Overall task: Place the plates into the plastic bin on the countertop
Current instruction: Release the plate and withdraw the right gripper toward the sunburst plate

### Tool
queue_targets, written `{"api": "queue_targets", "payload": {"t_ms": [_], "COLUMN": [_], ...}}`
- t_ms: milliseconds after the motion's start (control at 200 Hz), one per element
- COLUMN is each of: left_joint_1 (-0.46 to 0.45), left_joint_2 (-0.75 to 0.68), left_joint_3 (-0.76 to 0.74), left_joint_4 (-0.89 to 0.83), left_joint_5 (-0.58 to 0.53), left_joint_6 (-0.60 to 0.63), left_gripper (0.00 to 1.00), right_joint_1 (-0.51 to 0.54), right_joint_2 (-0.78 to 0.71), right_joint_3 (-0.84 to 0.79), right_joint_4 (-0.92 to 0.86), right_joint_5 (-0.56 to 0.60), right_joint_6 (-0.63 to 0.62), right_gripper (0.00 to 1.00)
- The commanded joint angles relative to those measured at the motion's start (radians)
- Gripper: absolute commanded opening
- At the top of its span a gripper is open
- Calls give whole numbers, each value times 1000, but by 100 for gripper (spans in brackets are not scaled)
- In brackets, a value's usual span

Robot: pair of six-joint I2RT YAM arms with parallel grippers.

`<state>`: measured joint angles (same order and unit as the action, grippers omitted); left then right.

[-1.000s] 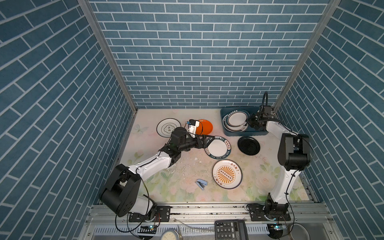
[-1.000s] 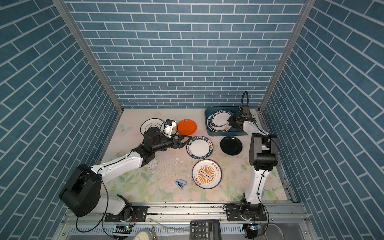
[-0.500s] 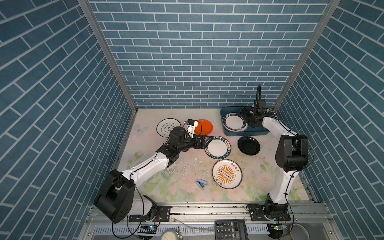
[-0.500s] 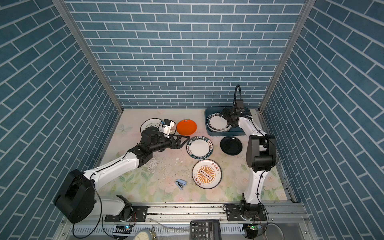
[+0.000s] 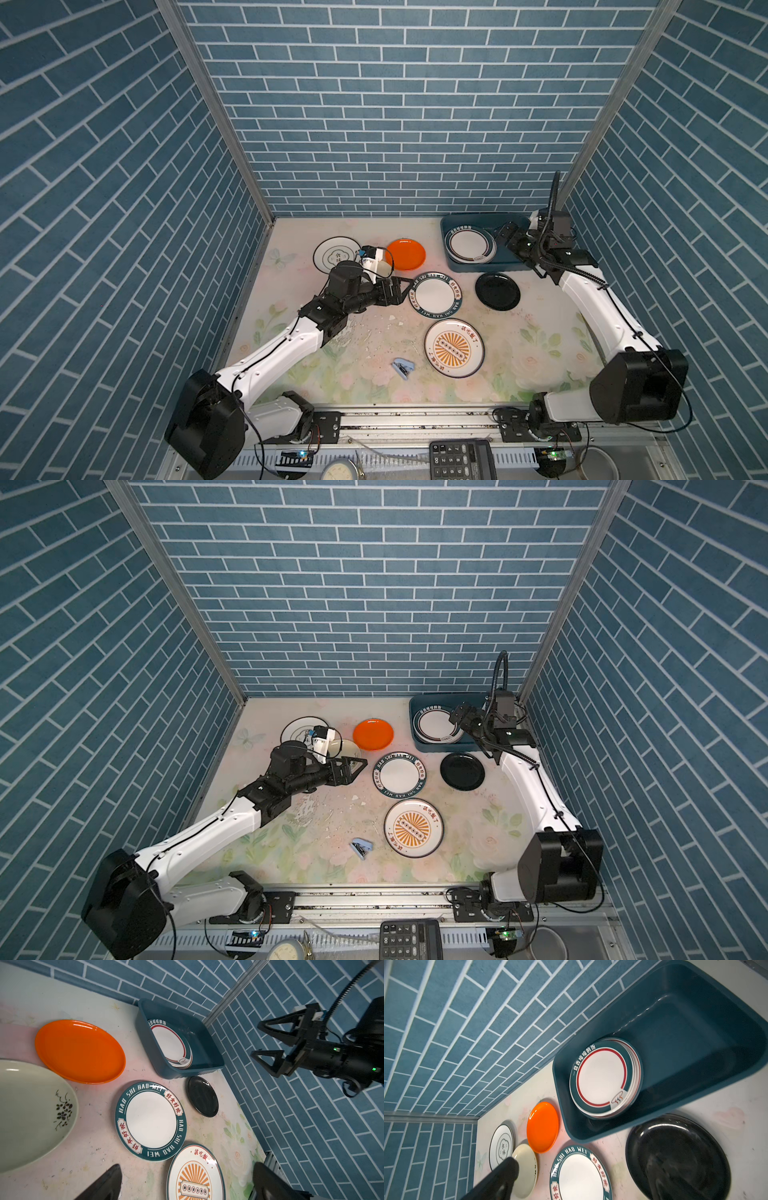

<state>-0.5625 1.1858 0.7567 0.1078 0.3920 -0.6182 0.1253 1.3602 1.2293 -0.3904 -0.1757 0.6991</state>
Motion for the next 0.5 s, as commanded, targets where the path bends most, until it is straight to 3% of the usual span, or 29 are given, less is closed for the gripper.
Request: {"api": "queue_targets", "payload": {"t_ms": [0,190,495], "left_joint_1": [5,5,4], "left_joint_2": [-39,-103,-204], "left_joint_3": [-36,-84,-131], "left_joint_4": [-51,-98,-219], "left_joint_5": [-13,-48,-122], "left_joint_6": [-26,-49,-74], "left_gripper": [100,100,100], "right_joint_1": [2,-1,-2], "right_joint_2": [-115,-337,-618], "right_joint_3": [-87,-280,-563], "right_joint_4": [-50,-89,-138], "right_joint_5": [9,-3,-121], "right_joint_6": [-61,-75,71], "right_gripper": [99,98,95]}}
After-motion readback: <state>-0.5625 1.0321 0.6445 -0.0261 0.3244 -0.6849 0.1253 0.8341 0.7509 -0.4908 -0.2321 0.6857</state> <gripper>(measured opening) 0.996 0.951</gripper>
